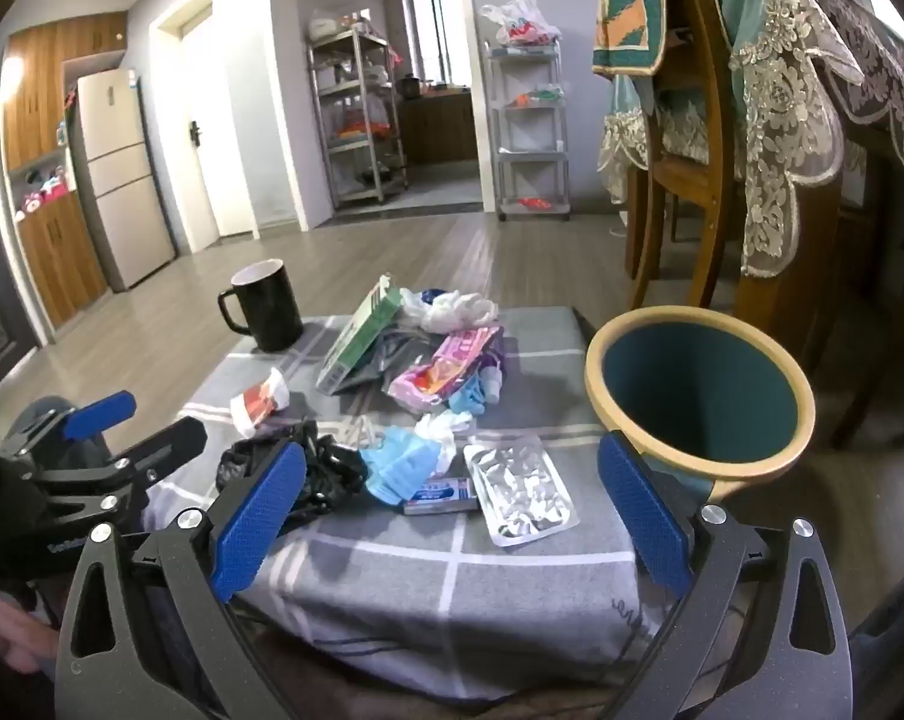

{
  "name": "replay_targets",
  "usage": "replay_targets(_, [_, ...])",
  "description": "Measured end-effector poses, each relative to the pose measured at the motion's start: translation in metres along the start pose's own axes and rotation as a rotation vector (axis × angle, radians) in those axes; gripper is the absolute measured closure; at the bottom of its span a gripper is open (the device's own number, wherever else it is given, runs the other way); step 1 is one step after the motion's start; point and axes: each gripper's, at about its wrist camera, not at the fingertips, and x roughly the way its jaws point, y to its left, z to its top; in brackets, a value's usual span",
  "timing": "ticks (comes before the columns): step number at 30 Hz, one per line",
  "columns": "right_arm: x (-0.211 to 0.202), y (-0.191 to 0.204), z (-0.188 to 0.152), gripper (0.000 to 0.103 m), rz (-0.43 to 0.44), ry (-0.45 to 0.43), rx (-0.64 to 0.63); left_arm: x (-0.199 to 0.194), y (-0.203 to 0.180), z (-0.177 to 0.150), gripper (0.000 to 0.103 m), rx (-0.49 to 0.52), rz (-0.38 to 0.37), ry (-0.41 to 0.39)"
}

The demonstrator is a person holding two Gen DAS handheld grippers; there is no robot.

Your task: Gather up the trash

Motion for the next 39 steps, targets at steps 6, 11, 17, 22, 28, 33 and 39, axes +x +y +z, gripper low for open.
replay_targets(6, [0.001,-0.001,0.000,0.006,-0.004,0.004,0.003,-0.003,0.000,-0.001,0.006,-0.003,0.005,0.001])
replay_targets(11, [0.001,-0.002,0.000,0.006,-0.003,0.005,0.008,0.006,0.002,-0.003,0.006,-0.005,0.004,0.011])
replay_targets(17, [0.001,-0.003,0.000,0.006,-0.001,0.008,0.015,0.007,0.004,-0.005,0.006,-0.010,0.008,0.019])
replay_targets(22, [0.002,-0.004,0.000,0.006,0.000,0.009,0.016,0.009,0.006,-0.005,0.006,-0.014,0.018,0.025])
replay_targets(28, [0.002,-0.004,0.000,0.006,0.000,0.012,0.018,0.009,0.007,-0.004,0.006,-0.019,0.025,0.033])
replay_targets(33, [0.002,-0.004,-0.001,0.006,-0.001,0.013,0.019,0.009,0.008,-0.003,0.006,-0.026,0.030,0.038])
replay_targets(39, [0.003,-0.004,-0.001,0.006,-0.001,0.014,0.020,0.010,0.009,-0.004,0.006,-0.034,0.035,0.045])
